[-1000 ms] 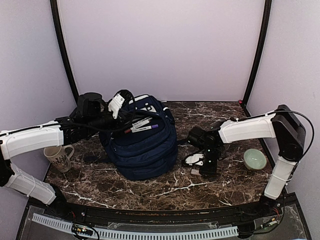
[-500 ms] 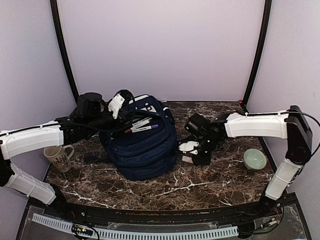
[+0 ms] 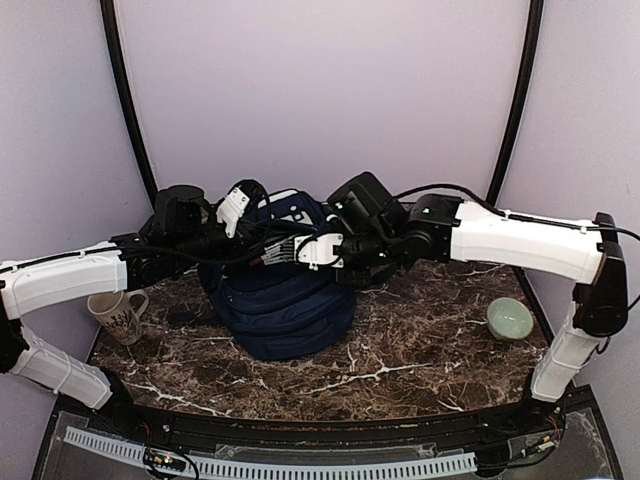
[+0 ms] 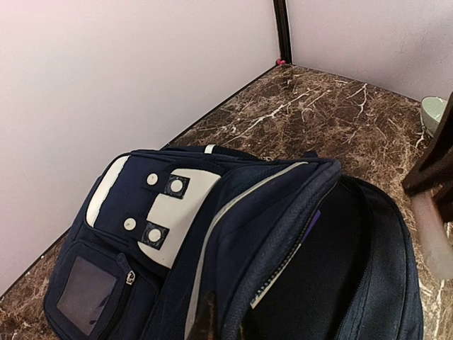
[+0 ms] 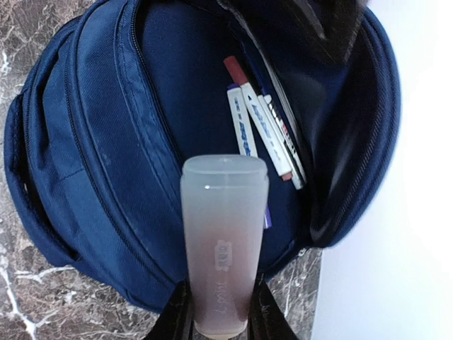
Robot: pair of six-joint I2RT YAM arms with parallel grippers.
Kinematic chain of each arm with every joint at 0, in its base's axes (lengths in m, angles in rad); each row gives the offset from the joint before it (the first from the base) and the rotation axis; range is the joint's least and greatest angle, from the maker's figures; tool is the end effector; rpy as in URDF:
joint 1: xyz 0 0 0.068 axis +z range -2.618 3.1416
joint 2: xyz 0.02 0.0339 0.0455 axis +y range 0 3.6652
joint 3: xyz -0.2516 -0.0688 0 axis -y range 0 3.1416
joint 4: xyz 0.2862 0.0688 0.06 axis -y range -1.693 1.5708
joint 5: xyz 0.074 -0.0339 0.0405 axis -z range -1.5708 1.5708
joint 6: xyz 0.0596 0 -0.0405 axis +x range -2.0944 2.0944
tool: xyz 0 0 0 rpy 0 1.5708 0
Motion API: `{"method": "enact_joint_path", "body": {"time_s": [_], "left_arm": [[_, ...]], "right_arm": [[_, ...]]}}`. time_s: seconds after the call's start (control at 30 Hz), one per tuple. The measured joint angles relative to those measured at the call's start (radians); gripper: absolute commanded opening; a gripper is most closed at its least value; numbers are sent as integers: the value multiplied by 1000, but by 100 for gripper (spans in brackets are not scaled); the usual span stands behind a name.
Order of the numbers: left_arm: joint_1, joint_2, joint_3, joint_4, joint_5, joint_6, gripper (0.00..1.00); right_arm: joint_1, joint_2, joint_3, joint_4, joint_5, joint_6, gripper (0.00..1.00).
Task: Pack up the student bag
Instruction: Place the pen in the second largest pocket of the bag.
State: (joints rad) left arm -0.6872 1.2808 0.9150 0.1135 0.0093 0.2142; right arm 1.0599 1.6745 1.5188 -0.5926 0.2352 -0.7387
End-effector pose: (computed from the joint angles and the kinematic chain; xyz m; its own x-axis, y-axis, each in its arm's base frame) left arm 0.2827 -0.2327 0.2749 -0.0522 0.3178 -0.9467 0.6677 0.7161 0.2036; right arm 0.2247 0.3725 0.2889 0.2690 -0.8593 -0.4351 -0.7894 0.0621 -0.6107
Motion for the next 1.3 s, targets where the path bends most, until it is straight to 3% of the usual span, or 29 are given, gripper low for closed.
{"method": "enact_joint_path", "body": {"time_s": [0.17,0.2,0.3,0.33,0.43,0.53,0.83,1.03,1.3], "left_arm": [[0,0,0,0,-3,3,0],[0,0,0,0,-3,3,0],[0,0,0,0,-8,4,0],[0,0,0,0,-10,5,0],[0,0,0,1,-11,6,0],[0,0,0,3,-12,7,0],[0,0,0,2,-14,10,0],[0,15,0,8,-9,10,0],[-14,90,0,45,95,5,1]], "right_arm": [[50,101,37,72,80,-93,9],[53,117,41,90,94,-111,13],[59,156,33,200,178,-177,40],[59,166,24,258,215,-195,43],[60,187,-24,448,321,-250,45],[60,187,-23,457,342,-235,45],[59,37,-74,243,240,-69,46],[23,-173,-261,174,101,56,46],[-239,-286,-559,201,-112,235,46]]}}
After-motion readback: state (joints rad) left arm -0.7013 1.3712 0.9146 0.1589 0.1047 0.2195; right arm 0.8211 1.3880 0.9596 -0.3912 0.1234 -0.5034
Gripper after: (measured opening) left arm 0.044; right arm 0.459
